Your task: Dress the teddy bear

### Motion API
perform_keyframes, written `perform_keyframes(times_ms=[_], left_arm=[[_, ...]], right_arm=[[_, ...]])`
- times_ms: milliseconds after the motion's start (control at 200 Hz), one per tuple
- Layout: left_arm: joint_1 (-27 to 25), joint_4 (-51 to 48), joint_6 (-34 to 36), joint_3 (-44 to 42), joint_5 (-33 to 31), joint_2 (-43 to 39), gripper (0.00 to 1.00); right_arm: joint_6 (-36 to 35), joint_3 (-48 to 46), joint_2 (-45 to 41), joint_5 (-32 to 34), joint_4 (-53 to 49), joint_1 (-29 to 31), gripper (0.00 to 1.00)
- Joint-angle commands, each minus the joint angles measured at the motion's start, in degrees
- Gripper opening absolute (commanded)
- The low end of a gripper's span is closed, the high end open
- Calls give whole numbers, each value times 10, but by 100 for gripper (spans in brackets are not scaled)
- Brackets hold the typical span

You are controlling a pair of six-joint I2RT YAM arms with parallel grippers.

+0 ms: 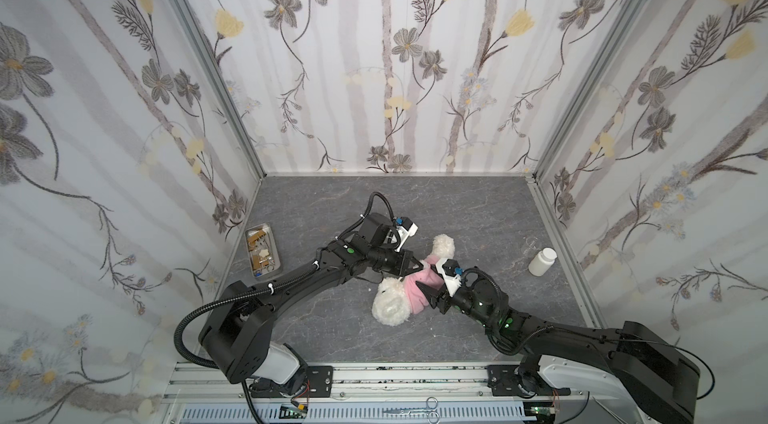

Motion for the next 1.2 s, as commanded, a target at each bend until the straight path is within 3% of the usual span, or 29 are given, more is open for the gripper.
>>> perform_keyframes(times_ms=[0,90,215,345,430,520,655,859,1194], left_arm=[[0,41,-42,4,40,1,0],[1,47,-47,0,45,3,0],[11,50,-53,-2,45,7,0],[16,50,-31,-1,37,-1,4],[18,50,-1,-4,24,-14,13],[16,50,36,-2,-7,-27,31],[15,47,80,15,-31,-36,42],[-17,-10,141,57,-28,-15,39],[-50,-110,198,94,-90,19,36]], right_arm=[[-26,11,33,16,50,1,64],[-23,12,57,28,80,2,50],[-15,-4,65,28,107,2,21],[-12,-6,50,21,97,2,0],[-9,-6,39,5,81,2,0],[-9,-3,29,-15,59,2,0],[-5,-6,15,-23,39,2,0],[-5,-7,4,-14,30,1,0],[1,-9,2,-13,31,1,0]])
